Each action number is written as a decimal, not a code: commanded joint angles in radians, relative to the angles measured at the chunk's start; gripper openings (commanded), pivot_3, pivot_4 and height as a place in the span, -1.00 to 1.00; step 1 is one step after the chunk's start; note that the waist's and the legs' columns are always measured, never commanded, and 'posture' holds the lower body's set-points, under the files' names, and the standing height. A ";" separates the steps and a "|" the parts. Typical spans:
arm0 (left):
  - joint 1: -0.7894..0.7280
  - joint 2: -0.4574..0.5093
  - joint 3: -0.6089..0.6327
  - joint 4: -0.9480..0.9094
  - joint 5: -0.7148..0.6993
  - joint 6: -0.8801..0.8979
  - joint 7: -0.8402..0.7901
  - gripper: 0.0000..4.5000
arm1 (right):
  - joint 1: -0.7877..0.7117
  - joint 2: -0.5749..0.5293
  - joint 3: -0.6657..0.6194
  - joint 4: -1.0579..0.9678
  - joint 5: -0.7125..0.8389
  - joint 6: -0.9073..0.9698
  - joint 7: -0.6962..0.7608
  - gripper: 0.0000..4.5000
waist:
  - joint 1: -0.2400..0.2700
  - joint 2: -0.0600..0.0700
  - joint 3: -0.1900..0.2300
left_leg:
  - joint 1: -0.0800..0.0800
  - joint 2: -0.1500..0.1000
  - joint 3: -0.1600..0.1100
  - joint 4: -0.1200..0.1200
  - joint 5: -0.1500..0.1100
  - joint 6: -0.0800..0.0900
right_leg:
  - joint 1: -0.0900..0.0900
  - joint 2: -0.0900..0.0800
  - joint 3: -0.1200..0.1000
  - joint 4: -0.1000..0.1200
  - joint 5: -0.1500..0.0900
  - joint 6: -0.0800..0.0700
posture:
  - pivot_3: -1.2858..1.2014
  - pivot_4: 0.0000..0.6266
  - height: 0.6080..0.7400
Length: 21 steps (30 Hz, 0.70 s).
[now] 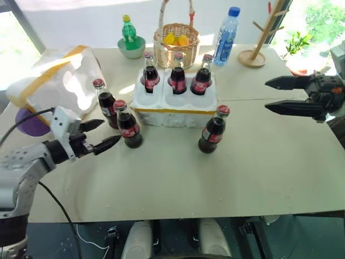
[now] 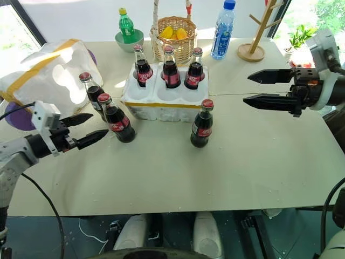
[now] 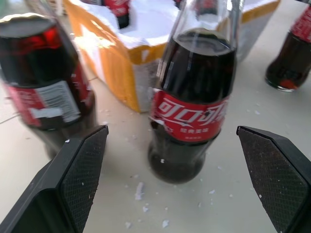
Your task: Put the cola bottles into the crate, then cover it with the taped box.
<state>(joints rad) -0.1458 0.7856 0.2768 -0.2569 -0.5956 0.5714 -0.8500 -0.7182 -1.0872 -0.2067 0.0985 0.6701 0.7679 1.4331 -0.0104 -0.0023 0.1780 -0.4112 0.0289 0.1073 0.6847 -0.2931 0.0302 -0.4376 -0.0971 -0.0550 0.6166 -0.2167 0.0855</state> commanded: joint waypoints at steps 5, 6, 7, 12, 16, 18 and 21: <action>-0.092 -0.010 -0.097 0.079 0.097 -0.108 -0.036 0.98 | -0.064 0.017 0.010 -0.033 0.015 0.004 -0.039 1.00 | -0.001 0.000 0.000 | 0.000 0.000 0.000 0.000 0.000 0.000 | 0.000 0.000 0.000 0.000 0.000 0.000 | 0.03 -0.52 1.00; -0.087 -0.002 -0.081 0.080 0.093 -0.107 -0.039 0.98 | -0.061 0.016 0.009 -0.039 0.019 0.006 -0.040 1.00 | -0.001 0.000 0.000 | 0.000 0.000 0.000 0.000 0.000 0.000 | 0.000 0.000 0.000 0.000 0.000 0.000 | 0.03 -0.52 1.00; -0.077 0.007 -0.064 0.076 0.089 -0.106 -0.043 0.98 | -0.057 0.015 0.007 -0.045 0.021 0.005 -0.040 1.00 | -0.001 0.000 0.000 | 0.000 0.000 0.000 0.000 0.000 0.000 | 0.000 0.000 0.000 0.000 0.000 0.001 | 0.03 -0.52 1.00; -0.007 0.047 0.049 0.075 0.060 -0.095 -0.057 0.98 | -0.052 0.016 0.004 -0.042 0.012 -0.001 -0.058 1.00 | -0.006 0.000 0.000 | 0.000 0.001 0.000 0.000 0.000 0.000 | -0.001 0.000 0.000 0.000 0.000 0.001 | 0.03 -0.52 1.00; -0.016 0.046 0.047 0.073 0.050 -0.088 -0.078 0.98 | -0.066 0.032 0.010 -0.032 0.013 0.003 -0.079 1.00 | 0.002 0.000 0.000 | 0.000 0.000 0.000 0.000 0.000 0.000 | 0.000 0.000 0.000 0.000 0.000 0.000 | 0.03 -0.52 1.00; -0.031 0.037 0.021 0.054 0.043 -0.075 -0.081 0.98 | -0.071 0.041 0.016 -0.027 0.009 0.000 -0.087 1.00 | 0.002 0.000 0.000 | 0.000 -0.001 0.000 0.000 0.000 0.000 | 0.000 -0.001 0.000 0.000 0.000 0.000 | 0.03 -0.52 1.00; -0.048 0.022 -0.043 0.024 0.058 -0.078 -0.083 0.98 | -0.072 0.047 0.020 -0.032 0.008 0.001 -0.095 1.00 | 0.001 0.000 0.000 | 0.000 -0.001 0.000 0.000 0.000 0.000 | 0.000 -0.002 0.000 0.000 0.000 0.000 | 0.03 -0.52 1.00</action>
<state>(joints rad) -0.1745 0.8141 0.2545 -0.1891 -0.5344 0.4966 -0.9261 -0.7599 -1.0367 -0.1675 0.0822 0.6708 0.7772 1.3421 -0.0090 -0.0025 0.1782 -0.4113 0.0278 0.1074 0.6848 -0.2929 0.0300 -0.4374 -0.0987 -0.0550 0.6167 -0.2164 0.0859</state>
